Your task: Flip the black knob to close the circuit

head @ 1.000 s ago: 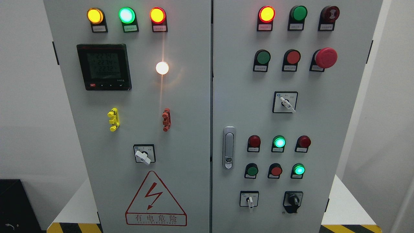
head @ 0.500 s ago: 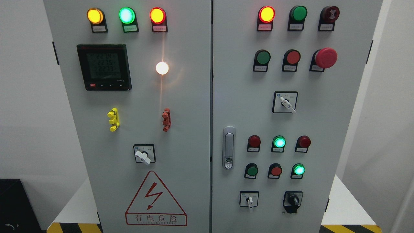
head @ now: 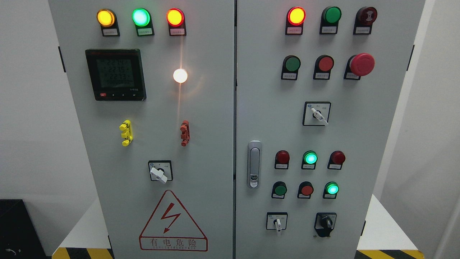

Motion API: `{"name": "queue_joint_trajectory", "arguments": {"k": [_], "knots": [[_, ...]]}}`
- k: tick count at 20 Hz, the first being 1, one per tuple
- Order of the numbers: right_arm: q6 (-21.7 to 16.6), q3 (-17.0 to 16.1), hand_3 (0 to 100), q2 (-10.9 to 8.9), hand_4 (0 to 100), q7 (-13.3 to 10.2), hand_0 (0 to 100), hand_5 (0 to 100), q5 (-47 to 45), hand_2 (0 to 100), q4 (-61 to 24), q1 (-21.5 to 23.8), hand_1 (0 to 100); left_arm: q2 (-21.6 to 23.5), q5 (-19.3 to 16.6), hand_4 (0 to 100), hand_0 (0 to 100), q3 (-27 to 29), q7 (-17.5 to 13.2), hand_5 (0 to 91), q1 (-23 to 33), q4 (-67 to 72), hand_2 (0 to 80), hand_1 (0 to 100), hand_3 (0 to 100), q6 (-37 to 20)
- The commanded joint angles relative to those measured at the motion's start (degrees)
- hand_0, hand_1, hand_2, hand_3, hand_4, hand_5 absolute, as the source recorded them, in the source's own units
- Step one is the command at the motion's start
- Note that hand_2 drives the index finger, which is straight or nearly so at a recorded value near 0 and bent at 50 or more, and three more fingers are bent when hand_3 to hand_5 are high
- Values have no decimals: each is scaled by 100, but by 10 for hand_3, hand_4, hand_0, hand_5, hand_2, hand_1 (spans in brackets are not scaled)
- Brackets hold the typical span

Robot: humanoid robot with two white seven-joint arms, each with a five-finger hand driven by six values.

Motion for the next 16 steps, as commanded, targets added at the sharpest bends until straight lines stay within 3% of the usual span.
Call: {"name": "queue_joint_trajectory", "arguments": {"k": [1, 4, 10, 13, 15, 16], "knots": [[84, 457, 0, 2, 0, -394, 0, 0, 352, 0, -2277, 331, 39, 0, 0, 0, 120, -6, -5, 0, 0, -5, 0, 556, 0, -5], [84, 607, 47, -50, 38, -658, 0, 0, 633, 0, -3015, 507, 43, 0, 0, 0, 120, 3, -5, 0, 0, 4, 0, 556, 0, -5], [75, 581, 131, -138, 147, -887, 0, 9, 1792, 43, -4159, 586, 45, 0, 0, 0, 120, -6, -5, 0, 0, 4, 0, 556, 0, -5], [58, 511, 210, -174, 230, -1071, 0, 101, 2644, 108, -4572, 578, 47, 0, 0, 0, 120, 3, -5, 0, 0, -5, 0, 556, 0, -5], [49, 388, 309, -130, 340, -1238, 0, 237, 3102, 192, -4853, 578, 54, 0, 0, 0, 120, 3, -5, 0, 0, -5, 0, 556, 0, -5], [49, 362, 322, -112, 350, -1257, 0, 260, 3252, 202, -5002, 578, 55, 0, 0, 0, 120, 3, -5, 0, 0, 4, 0, 556, 0, -5]]}}
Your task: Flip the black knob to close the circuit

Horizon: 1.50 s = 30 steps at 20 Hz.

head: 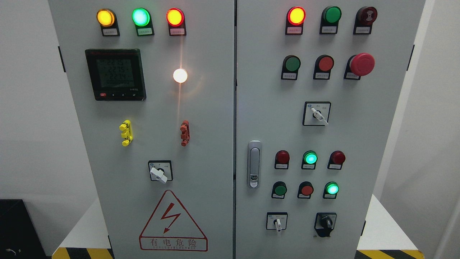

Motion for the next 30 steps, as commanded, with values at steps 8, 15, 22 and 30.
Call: {"name": "queue_joint_trajectory", "arguments": {"k": [8, 15, 22, 30], "knots": [[-32, -395, 681, 42, 632, -271, 0, 580, 2291, 500, -2869, 43, 66, 0, 0, 0, 120, -7, -4, 0, 0, -3, 0, 556, 0, -4], [-41, -614, 795, 77, 744, -508, 0, 705, 3116, 608, -3134, -115, 58, 0, 0, 0, 120, 2, 4, 0, 0, -3, 0, 556, 0, -4], [-41, -834, 962, 86, 888, -667, 0, 901, 3803, 801, -3467, -493, 42, 0, 9, 0, 120, 2, -4, 0, 0, -3, 0, 556, 0, -4], [64, -1027, 1000, 280, 952, -632, 0, 953, 4321, 877, -3678, -1029, 24, 0, 0, 0, 120, -7, -4, 0, 0, -3, 0, 556, 0, -4]]}}
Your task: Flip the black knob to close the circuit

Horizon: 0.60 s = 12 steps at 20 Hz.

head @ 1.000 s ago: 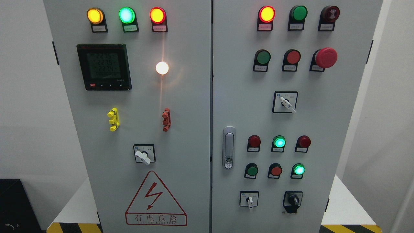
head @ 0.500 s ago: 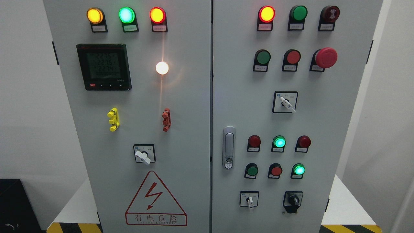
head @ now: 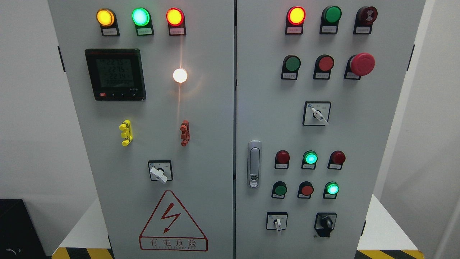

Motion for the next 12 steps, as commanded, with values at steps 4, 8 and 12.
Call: {"name": "queue_joint_trajectory", "arguments": {"k": [4, 8, 12], "knots": [[262, -347, 1000, 180, 968, 149, 0, 972, 455, 891, -608, -595, 20, 0, -1, 0, 120, 3, -4, 0, 0, -3, 0, 556, 0, -4], [341, -373, 1000, 189, 977, 167, 0, 979, 463, 894, -600, -806, 19, 0, -1, 0, 120, 3, -4, 0, 0, -3, 0, 556, 0, -4], [359, -514, 1000, 180, 980, 202, 0, 982, 665, 895, -564, -1043, 20, 0, -1, 0, 120, 3, -4, 0, 0, -3, 0, 556, 0, -4]]}}
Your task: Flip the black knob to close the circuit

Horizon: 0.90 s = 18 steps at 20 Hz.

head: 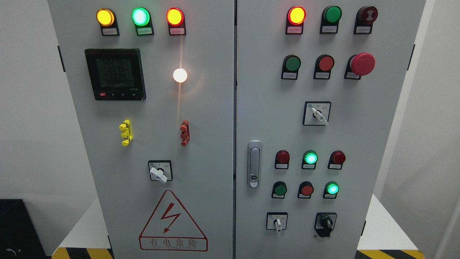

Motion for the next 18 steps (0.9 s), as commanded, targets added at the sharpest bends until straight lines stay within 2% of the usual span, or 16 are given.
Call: {"name": "queue_joint_trajectory", "arguments": {"k": [1, 5, 7, 12, 15, 18], "knots": [[24, -260, 1000, 54, 980, 84, 0, 982, 233, 895, -182, -317, 20, 0, -1, 0, 120, 1, -5, 0, 0, 7, 0, 556, 0, -4], [156, -242, 1000, 46, 980, 146, 0, 983, 286, 899, -217, -440, 19, 0, -1, 0, 120, 1, -5, 0, 0, 7, 0, 556, 0, -4], [174, -242, 1000, 54, 980, 277, 0, 984, 434, 900, -217, -484, 19, 0, -1, 0, 120, 1, -5, 0, 0, -2, 0, 556, 0, -4], [191, -251, 1000, 46, 981, 322, 0, 985, 523, 903, -165, -773, 17, 0, -1, 0, 120, -8, -5, 0, 0, -2, 0, 556, 0, -4], [358, -251, 1000, 19, 981, 436, 0, 986, 523, 903, -103, -949, 17, 0, -1, 0, 120, 1, -5, 0, 0, -2, 0, 556, 0, -4], [402, -251, 1000, 2, 981, 454, 0, 986, 523, 901, -15, -1073, 17, 0, -1, 0, 120, 1, -5, 0, 0, 7, 0, 556, 0, -4]]}}
